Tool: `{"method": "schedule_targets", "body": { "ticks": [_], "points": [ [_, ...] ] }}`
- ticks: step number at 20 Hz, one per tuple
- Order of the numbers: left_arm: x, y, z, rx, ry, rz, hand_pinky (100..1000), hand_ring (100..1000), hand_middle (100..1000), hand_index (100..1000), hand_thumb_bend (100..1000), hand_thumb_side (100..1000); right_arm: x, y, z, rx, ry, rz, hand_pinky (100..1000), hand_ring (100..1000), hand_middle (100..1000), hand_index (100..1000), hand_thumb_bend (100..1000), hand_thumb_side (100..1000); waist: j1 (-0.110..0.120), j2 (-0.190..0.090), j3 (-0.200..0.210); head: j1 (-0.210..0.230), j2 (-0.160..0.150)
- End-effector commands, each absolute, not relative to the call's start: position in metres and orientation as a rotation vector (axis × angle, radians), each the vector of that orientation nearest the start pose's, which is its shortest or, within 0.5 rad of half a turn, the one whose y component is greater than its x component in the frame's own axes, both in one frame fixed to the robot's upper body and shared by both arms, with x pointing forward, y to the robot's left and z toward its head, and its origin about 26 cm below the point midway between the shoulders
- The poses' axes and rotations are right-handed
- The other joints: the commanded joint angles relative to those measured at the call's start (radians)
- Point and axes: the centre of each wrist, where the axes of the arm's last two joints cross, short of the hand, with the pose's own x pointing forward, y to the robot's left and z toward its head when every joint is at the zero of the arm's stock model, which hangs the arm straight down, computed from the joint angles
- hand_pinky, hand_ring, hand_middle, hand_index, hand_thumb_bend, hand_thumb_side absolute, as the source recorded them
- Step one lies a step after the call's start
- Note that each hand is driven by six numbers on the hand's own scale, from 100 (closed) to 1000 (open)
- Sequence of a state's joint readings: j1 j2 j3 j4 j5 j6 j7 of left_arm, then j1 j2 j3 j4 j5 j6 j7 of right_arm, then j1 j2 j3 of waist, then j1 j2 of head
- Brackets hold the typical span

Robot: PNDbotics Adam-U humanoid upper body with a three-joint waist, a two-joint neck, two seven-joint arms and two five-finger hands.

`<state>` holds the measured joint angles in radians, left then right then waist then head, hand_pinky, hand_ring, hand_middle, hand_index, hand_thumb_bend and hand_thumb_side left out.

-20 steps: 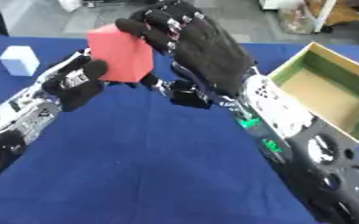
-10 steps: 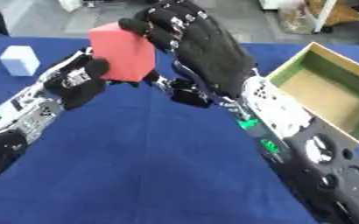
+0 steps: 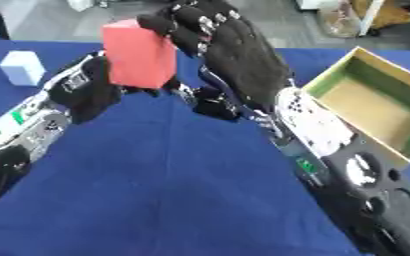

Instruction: Pick up the objects with one hand, pass them to the other hand, and then place them into the box on the other side of the table.

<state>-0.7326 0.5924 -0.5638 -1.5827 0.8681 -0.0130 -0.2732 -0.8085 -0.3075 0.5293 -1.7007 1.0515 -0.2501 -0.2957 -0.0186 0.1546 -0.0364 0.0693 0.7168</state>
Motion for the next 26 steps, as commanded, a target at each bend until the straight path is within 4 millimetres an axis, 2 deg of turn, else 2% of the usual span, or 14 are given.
{"method": "schedule_targets", "body": {
  "ticks": [1,7,16,26],
  "points": [
    [0.375,0.192,0.209,-0.810,-1.777,-0.839,676,620,673,843,988,488,0.345,-0.099,0.243,0.930,2.586,-1.199,786,742,674,495,348,100,0.001,-0.007,-0.002,0.001,-0.001],
    [0.375,0.195,0.211,-0.776,-1.801,-0.849,685,643,688,852,993,492,0.345,-0.102,0.244,0.950,2.590,-1.195,786,741,674,495,354,100,0.002,-0.009,-0.004,0.001,-0.001],
    [0.377,0.209,0.212,-0.672,-1.877,-0.796,701,700,736,878,985,496,0.345,-0.120,0.252,1.041,2.536,-1.178,778,736,664,509,391,100,-0.002,-0.013,-0.012,0.000,-0.002],
    [0.380,0.211,0.213,-0.574,-1.941,-0.786,703,708,735,876,1000,499,0.348,-0.122,0.254,1.093,2.469,-1.203,778,739,666,516,412,101,-0.005,-0.019,-0.018,-0.009,-0.008]
  ]
}}
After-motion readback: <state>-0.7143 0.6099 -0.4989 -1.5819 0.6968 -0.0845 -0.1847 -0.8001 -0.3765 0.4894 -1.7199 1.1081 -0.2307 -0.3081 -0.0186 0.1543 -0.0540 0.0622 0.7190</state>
